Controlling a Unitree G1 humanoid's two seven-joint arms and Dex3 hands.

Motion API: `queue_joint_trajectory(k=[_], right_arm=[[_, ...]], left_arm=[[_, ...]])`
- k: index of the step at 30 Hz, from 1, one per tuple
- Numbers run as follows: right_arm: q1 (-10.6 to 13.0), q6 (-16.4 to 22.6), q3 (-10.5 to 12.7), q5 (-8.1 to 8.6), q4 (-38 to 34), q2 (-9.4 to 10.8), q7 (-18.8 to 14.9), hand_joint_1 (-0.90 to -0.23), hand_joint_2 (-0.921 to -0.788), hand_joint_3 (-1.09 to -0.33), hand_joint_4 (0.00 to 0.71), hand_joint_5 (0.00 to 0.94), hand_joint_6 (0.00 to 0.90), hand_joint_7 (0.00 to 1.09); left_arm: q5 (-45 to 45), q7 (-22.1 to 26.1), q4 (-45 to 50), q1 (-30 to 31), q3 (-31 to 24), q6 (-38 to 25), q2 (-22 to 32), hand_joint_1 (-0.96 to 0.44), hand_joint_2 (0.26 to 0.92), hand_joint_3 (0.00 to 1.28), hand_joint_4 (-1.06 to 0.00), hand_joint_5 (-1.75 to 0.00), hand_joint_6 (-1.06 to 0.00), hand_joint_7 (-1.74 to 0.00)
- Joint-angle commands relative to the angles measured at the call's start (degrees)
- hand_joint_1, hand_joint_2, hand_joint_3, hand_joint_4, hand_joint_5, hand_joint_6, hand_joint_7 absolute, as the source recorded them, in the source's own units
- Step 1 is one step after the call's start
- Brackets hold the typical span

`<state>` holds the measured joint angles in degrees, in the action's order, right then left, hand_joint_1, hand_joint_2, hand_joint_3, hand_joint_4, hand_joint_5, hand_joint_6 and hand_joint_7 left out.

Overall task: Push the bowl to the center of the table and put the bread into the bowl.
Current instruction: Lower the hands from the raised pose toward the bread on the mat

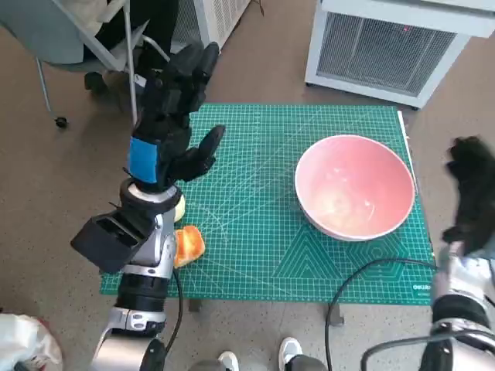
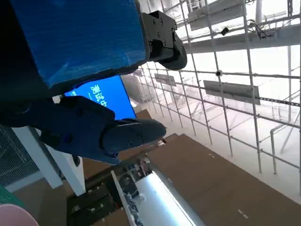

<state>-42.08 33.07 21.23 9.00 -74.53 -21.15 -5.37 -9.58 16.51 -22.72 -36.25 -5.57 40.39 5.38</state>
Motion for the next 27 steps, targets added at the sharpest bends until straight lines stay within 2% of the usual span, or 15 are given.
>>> queue_joint_trajectory(k=[1, 6, 12, 22, 27], right_arm=[[-0.86, -4.22, 0.13, -0.09, -1.35, 2.45, 0.37, -0.477, -0.921, -0.816, 0.17, 0.002, 0.204, 0.12], [-2.41, -6.72, -0.63, -1.26, -1.63, 4.45, 1.87, -0.473, -0.921, -0.832, 0.19, 0.011, 0.229, 0.13], [-4.37, -8.35, -1.43, -1.64, -1.89, 7.09, 2.07, -0.483, -0.921, -0.834, 0.216, 0.018, 0.252, 0.13], [-6.86, -9.1, -2.78, -3.64, -2.05, 9.9, 2.16, -0.469, -0.921, -0.834, 0.223, 0.012, 0.255, 0.12], [-8.34, -9.66, -3.43, -3.98, -2.07, 11.21, 2.23, -0.458, -0.921, -0.84, 0.217, 0.006, 0.253, 0.12]], left_arm=[[0.93, -0.91, 1.82, 1.35, -0.52, -0.28, 1.19, -0.43, 0.921, 0.42, -0.31, 0.0, -0.12, -0.54], [0.83, -1.13, 2.81, 2.19, -0.68, -0.58, 1.98, -0.43, 0.921, 0.41, -0.31, 0.0, -0.13, -0.53], [1.12, -1.76, 3.71, 3.23, -0.93, -0.78, 2.49, -0.43, 0.921, 0.41, -0.31, 0.0, -0.15, -0.49], [1.83, -3.38, 7.52, 6.22, -1.35, -2.02, 3.38, -0.42, 0.921, 0.4, -0.31, 0.0, -0.19, -0.41], [1.88, -3.93, 8.8, 7.81, -1.85, -2.14, 3.94, -0.43, 0.921, 0.4, -0.3, 0.0, -0.22, -0.35]])
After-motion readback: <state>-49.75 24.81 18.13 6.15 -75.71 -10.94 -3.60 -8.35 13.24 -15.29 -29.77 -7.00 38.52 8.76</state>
